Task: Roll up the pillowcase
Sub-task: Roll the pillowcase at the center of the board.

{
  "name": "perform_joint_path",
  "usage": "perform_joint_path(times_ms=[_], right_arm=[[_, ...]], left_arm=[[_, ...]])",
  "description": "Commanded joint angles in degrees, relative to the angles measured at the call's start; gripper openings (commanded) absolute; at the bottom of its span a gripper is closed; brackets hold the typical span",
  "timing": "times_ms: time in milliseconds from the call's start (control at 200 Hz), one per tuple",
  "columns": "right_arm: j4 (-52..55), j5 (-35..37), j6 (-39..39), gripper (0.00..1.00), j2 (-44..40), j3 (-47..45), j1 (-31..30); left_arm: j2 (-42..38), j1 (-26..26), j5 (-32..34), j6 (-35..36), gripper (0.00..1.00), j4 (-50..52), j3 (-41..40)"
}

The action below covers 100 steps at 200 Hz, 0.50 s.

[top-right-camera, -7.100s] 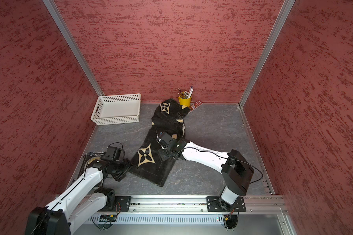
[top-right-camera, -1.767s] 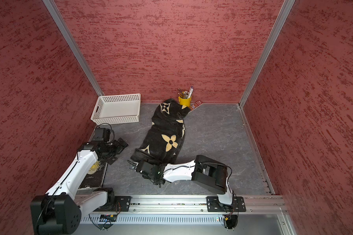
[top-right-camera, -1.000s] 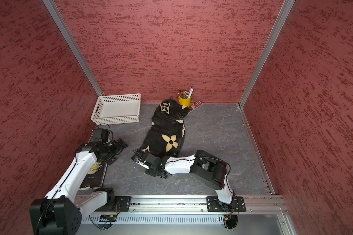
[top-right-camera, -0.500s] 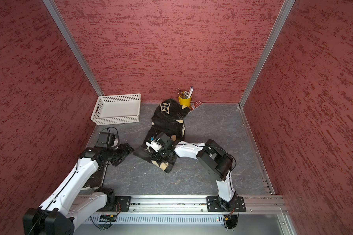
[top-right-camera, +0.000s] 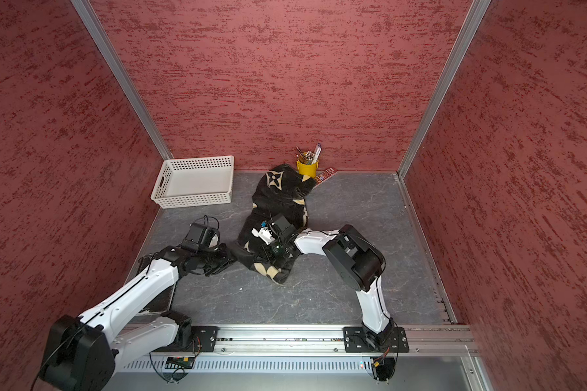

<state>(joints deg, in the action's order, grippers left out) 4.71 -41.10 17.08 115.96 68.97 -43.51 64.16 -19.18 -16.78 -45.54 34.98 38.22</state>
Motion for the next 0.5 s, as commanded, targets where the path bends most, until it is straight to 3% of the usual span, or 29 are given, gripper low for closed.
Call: perform_joint_path(times_ms=[0,366,456,496], right_arm=[[-0.97,-0.65,1.05,0.0,1.09,1.52,1.22],[-1.72,0.15,2.06,0.0,1.07,1.46,2.56],[-1.07,1.51,1.41,0.18,0.29,1.56,2.64],[0.19,2.78,0.78,0.31,-0.6,1.82,2.64]], left_arm=[[5.37,-0.26,-1.67,0.83,0.14,-7.78,3.2],[19.22,1.41,0.51,0.42,0.13,-9.45,8.7],[21.76,1.77,1.59,-0.41,0.13,-9.27,9.68],[22.58,1.78,1.81,-0.45,0.13,-9.11,10.22]])
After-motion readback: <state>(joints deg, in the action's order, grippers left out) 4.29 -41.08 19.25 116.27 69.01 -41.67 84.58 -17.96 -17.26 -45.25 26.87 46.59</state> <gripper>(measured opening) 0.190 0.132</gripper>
